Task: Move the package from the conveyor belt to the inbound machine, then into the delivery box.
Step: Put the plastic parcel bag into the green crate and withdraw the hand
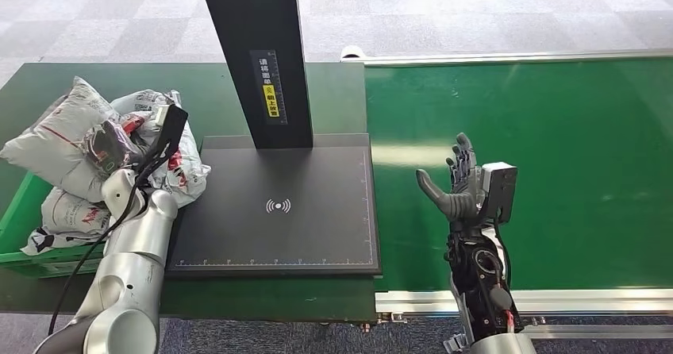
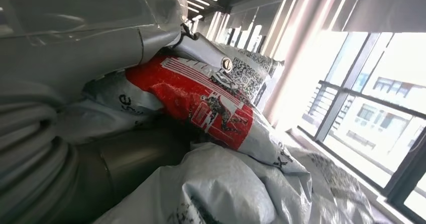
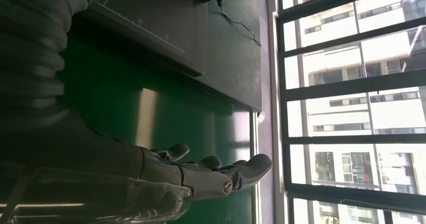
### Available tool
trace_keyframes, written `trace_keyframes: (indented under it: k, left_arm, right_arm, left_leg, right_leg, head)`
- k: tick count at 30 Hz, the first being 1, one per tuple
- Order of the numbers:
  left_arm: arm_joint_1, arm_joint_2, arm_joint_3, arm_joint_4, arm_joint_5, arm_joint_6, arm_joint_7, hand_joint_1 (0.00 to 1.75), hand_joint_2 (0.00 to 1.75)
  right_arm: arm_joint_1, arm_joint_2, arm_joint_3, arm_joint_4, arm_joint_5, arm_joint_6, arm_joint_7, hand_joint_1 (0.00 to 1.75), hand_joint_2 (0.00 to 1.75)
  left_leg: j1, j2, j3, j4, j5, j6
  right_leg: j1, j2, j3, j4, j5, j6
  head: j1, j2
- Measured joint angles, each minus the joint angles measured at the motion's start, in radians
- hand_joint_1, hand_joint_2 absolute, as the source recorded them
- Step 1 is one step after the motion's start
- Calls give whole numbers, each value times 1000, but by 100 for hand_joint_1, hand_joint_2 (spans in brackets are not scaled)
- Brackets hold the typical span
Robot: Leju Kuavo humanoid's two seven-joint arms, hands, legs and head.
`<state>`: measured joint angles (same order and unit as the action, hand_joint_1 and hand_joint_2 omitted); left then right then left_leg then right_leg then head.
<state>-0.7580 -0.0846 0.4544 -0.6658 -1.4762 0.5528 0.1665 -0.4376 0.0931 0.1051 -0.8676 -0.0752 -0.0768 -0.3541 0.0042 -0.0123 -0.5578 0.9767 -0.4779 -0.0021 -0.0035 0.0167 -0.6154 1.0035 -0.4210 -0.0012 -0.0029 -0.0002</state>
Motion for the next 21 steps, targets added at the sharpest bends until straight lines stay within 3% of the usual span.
trace_keyframes:
  k: [2, 3, 6, 9, 12, 13, 15, 21]
  left_arm:
    - [-15, 27, -18, 46, 13, -25, 9, 43, 175]
    - [-19, 38, -25, 67, 21, -28, 4, 0, 131]
    - [26, 52, -26, 56, 51, 57, -136, 0, 0]
    - [101, 16, 34, -143, 85, 127, -411, 0, 0]
    - [109, -48, 164, -351, 167, 132, -744, 0, 0]
    - [109, -69, 206, -411, 197, 132, -814, 0, 0]
    - [116, -100, 254, -512, 249, 132, -866, 0, 0]
    - [138, -143, 269, -761, 340, 131, -868, 0, 0]
  right_arm:
    - [-3, 0, 5, 0, 2, 1, 2, 0, 175]
    - [-4, 0, 7, 0, 3, 2, 3, 0, 175]
    - [-6, 0, 12, 0, 0, 3, 5, 0, 175]
    - [-2, -1, 17, -3, -8, 1, 10, 0, 175]
    - [0, 0, 31, -4, -20, -4, 8, 0, 175]
    - [0, 0, 36, -3, -23, -6, 5, 0, 175]
    - [0, 0, 40, -3, -30, -8, -4, 0, 175]
    - [-5, 0, 55, 3, -46, -9, -20, 0, 175]
  left_leg:
    - [0, 0, 3, 0, 0, 0]
    - [0, 0, 5, 0, 0, 0]
    - [0, 1, 9, -1, -1, 0]
    - [1, 2, 5, 0, 1, -1]
    - [1, 1, 1, 0, 2, -2]
    - [1, 1, 1, 0, 2, -2]
    - [1, 1, 0, 0, 1, -2]
    - [2, 1, -2, 0, 1, -2]
  right_leg:
    - [0, 0, 3, 0, 0, 0]
    - [0, 0, 5, 0, -1, 0]
    - [0, 1, 8, 0, -1, 0]
    - [2, 2, 4, 0, 0, -1]
    - [1, 1, 1, 0, 1, -1]
    - [1, 1, 1, 0, 1, -1]
    - [1, 1, 0, 0, 1, -1]
    - [2, 1, -3, 0, 0, -1]
  head:
    - [0, 0]
    - [0, 0]
    - [0, 0]
    - [1, 0]
    - [0, 0]
    - [0, 0]
    - [0, 0]
    - [0, 0]
